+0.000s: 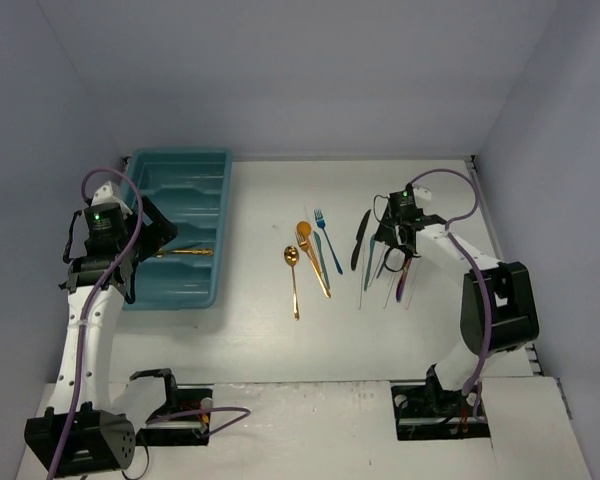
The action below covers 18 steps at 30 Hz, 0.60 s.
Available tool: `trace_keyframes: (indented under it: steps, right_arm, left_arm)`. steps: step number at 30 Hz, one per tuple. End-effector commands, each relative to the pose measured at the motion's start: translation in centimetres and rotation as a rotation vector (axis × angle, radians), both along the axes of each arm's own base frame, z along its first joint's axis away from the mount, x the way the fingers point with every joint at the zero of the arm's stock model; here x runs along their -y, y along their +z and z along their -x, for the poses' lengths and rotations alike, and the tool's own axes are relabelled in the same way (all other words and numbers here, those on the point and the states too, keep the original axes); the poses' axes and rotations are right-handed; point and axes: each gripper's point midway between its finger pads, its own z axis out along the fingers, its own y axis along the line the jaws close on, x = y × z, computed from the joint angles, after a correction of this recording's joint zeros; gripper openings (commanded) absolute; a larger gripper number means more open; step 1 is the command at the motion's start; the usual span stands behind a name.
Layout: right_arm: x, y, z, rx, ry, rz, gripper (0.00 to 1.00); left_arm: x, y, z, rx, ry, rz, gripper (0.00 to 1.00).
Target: Sort the eating utensils into containers
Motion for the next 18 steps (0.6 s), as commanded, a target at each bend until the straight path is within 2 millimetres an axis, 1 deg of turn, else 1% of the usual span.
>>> trace_keyframes:
  steps: [1,5,8,12,14,18]
  right_arm:
    - [1.4,1.3,-3.5,0.086,-0.066,0.029,0.42]
    - [2.2,0.0,-4.1,0.063,-0.081,0.026,0.35]
    - [2.5,-1.3,-4.2,0.038,-0.089,0.025,0.34]
    - [2.4,-2.8,-4.0,0.004,-0.088,0.017,0.33]
    - [2.2,-3.3,-4.4,0.011,-0.087,0.011,0.32]
    - [2.3,-4.2,-4.3,-0.002,-0.087,0.015,0.24]
  left_arm:
    - [1.3,-0.5,1.5,-0.028,-0.146,-0.044,0.79]
    - [2.1,-1.3,2.2,-0.041,-0.177,-0.018,0.79]
    - [2.3,-1.7,2.2,-0.052,-0.185,-0.009,0.79]
    - [2.6,-1.4,2.2,-0.046,-0.2,0.003,0.79]
    - [2.8,-1.1,2.1,-0.038,-0.207,0.008,0.79]
    - [3.1,-1.0,2.2,-0.035,-0.218,0.018,0.79]
